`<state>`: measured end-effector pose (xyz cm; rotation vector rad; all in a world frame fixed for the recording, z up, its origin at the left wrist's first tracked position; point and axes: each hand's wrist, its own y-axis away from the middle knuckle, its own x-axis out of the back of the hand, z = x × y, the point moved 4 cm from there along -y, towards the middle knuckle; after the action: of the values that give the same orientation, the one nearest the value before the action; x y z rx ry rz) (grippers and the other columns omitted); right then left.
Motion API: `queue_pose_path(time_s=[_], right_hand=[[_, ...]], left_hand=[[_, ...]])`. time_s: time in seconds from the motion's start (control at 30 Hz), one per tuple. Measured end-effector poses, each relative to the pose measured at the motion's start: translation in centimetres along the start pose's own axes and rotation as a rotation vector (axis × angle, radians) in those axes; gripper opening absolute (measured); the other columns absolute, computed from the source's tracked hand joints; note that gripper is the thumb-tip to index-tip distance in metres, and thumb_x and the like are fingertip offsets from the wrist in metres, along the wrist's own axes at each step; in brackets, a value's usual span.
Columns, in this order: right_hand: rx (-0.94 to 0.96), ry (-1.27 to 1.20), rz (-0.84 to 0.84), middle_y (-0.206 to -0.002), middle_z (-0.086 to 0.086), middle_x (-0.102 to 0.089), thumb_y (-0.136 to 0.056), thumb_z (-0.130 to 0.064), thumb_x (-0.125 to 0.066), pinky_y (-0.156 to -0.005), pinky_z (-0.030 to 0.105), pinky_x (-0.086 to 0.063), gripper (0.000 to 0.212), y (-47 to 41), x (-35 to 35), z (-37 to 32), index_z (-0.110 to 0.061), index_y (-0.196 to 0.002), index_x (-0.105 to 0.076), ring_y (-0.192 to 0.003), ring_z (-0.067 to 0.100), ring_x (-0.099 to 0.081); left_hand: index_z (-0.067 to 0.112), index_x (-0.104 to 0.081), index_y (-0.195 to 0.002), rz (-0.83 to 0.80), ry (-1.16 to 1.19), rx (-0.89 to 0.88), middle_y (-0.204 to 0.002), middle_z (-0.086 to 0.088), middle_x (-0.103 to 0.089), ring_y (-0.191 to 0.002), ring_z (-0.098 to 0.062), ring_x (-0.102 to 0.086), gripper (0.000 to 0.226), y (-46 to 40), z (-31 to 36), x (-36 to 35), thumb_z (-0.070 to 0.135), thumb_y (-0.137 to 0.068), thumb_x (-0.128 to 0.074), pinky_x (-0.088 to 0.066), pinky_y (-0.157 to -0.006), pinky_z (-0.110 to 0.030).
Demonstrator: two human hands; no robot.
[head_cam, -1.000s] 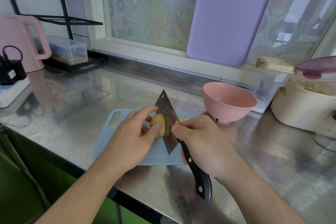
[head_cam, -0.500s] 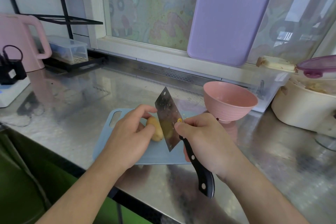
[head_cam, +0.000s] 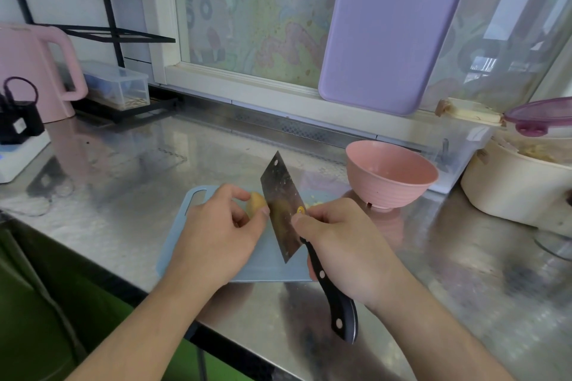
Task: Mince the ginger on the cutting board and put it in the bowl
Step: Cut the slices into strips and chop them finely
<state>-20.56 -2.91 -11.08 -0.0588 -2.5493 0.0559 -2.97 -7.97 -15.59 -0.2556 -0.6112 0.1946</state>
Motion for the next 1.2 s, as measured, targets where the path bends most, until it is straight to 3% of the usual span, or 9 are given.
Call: queue_pose_path(time_s=[0.13,0.23,0.37,0.53,0.7,0.83,0.97,1.2], right_hand=[[0.007,0.027,-0.009,-0.052,0.015,-0.051,-0.101,-0.027,-0.057,-0.056,0.033,-0.037,0.046,0.0,-0.2,0.0,0.008,-0.072,-0.053,-0.047,0.016,-0.045],[0.015,0.039,-0.008,-0.058,0.023,-0.051,-0.101,-0.029,-0.057,-0.057,0.034,-0.038,0.047,0.0,-0.2,-0.1,0.008,-0.071,-0.052,-0.05,0.017,-0.045],[0.024,0.046,-0.002,-0.055,0.013,-0.047,-0.099,-0.027,-0.056,-0.056,0.043,-0.038,0.047,-0.1,0.1,-0.1,0.005,-0.068,-0.045,-0.051,0.019,-0.042],[0.039,0.039,0.018,-0.05,0.01,-0.045,-0.099,-0.025,-0.057,-0.056,0.035,-0.035,0.047,0.0,0.6,-0.2,0.005,-0.065,-0.045,-0.048,0.019,-0.042],[0.031,0.0,0.052,-0.045,0.008,-0.048,-0.102,-0.024,-0.053,-0.055,0.034,-0.035,0.046,0.2,1.3,-0.5,0.006,-0.068,-0.045,-0.045,0.02,-0.042],[-0.006,-0.054,0.046,-0.045,0.011,-0.052,-0.099,-0.016,-0.053,-0.053,0.033,-0.034,0.04,0.3,1.3,-0.6,0.008,-0.066,-0.049,-0.043,0.021,-0.043],[0.014,-0.041,0.04,-0.046,0.011,-0.053,-0.101,-0.017,-0.054,-0.051,0.032,-0.032,0.043,0.6,1.6,-1.0,0.004,-0.065,-0.046,-0.043,0.019,-0.043],[-0.022,-0.097,-0.049,-0.053,0.019,-0.061,-0.105,-0.022,-0.05,-0.047,0.031,-0.045,0.049,1.2,1.5,-1.7,-0.012,-0.057,-0.047,-0.04,0.029,-0.058]], left_hand=[[0.043,-0.059,-0.122,-0.021,0.035,0.023,-0.075,0.015,-0.068,-0.076,-0.002,-0.062,0.026,-0.2,-0.1,0.1,0.046,-0.097,-0.062,-0.046,-0.069,-0.027],[0.045,-0.061,-0.115,-0.061,0.068,0.007,-0.08,0.012,-0.068,-0.074,-0.003,-0.062,0.02,-0.2,0.0,-0.1,0.046,-0.096,-0.063,-0.045,-0.066,-0.026],[0.045,-0.063,-0.115,-0.157,0.134,-0.031,-0.089,0.019,-0.065,-0.082,-0.003,-0.061,0.021,-0.1,-0.1,-0.4,0.042,-0.095,-0.067,-0.045,-0.073,-0.025],[0.045,-0.065,-0.124,-0.139,0.096,-0.06,-0.106,0.02,-0.062,-0.095,0.002,-0.06,0.027,-0.2,-0.2,-0.3,0.04,-0.098,-0.064,-0.046,-0.085,-0.022],[0.042,-0.061,-0.136,-0.146,0.034,-0.077,-0.13,0.026,-0.054,-0.102,0.009,-0.053,0.035,-0.5,0.1,-0.3,0.045,-0.101,-0.057,-0.037,-0.084,-0.014],[0.045,-0.059,-0.136,-0.143,0.021,-0.075,-0.126,0.027,-0.058,-0.102,0.009,-0.053,0.035,-0.4,0.2,-0.4,0.048,-0.101,-0.057,-0.039,-0.082,-0.017],[0.042,-0.06,-0.122,-0.132,0.05,-0.072,-0.114,0.031,-0.062,-0.099,0.007,-0.058,0.023,-0.4,0.2,-0.4,0.047,-0.099,-0.062,-0.042,-0.08,-0.014],[0.043,-0.061,-0.119,-0.131,0.041,-0.072,-0.114,0.029,-0.063,-0.098,0.004,-0.06,0.019,-0.4,0.3,-0.4,0.047,-0.1,-0.061,-0.045,-0.08,-0.019]])
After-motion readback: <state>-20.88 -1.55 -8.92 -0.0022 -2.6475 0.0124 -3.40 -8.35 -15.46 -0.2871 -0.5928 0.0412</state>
